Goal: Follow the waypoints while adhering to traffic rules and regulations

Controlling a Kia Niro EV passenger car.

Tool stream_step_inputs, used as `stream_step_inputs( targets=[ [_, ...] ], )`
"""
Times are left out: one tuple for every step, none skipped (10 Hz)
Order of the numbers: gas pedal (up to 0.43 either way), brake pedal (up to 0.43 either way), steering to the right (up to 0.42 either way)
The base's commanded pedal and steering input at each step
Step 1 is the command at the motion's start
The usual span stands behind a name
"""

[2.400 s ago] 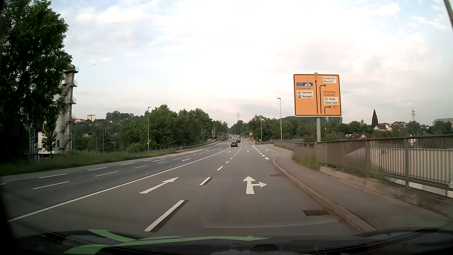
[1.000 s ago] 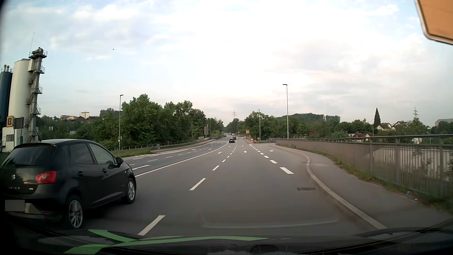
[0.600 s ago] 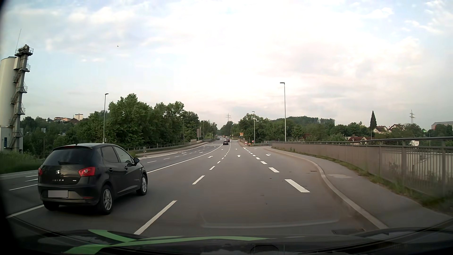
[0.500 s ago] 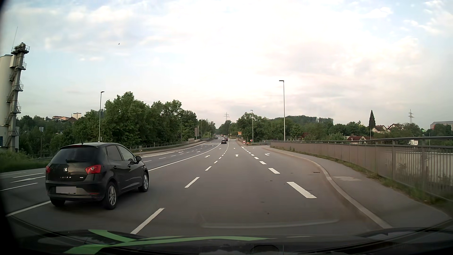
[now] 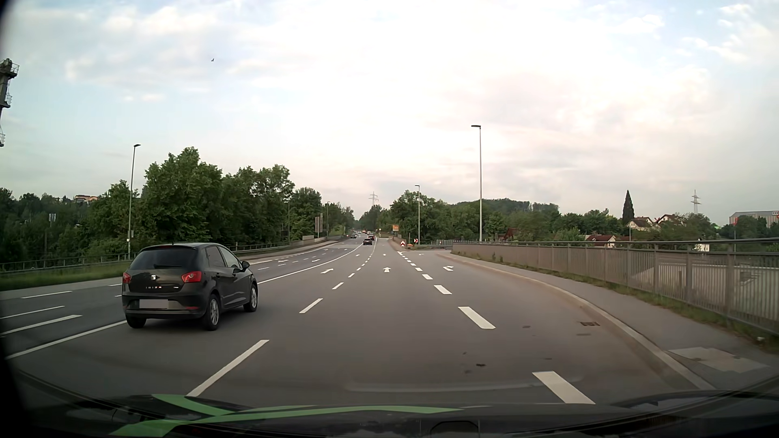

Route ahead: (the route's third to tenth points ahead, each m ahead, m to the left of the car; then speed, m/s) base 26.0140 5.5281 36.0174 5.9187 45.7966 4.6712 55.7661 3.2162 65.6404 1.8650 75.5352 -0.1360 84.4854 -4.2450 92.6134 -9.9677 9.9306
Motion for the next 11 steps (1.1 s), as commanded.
stream_step_inputs(
  targets=[
    [0.059, 0.000, 0.029],
    [0.059, 0.000, 0.029],
    [0.067, 0.000, 0.027],
    [0.098, 0.000, 0.025],
    [0.110, 0.000, 0.022],
    [0.118, 0.000, 0.020],
    [0.130, 0.000, 0.016],
    [0.130, 0.000, 0.012],
    [0.130, 0.000, 0.008],
    [0.130, 0.000, 0.004],
    [0.130, 0.000, 0.001]
  ],
)
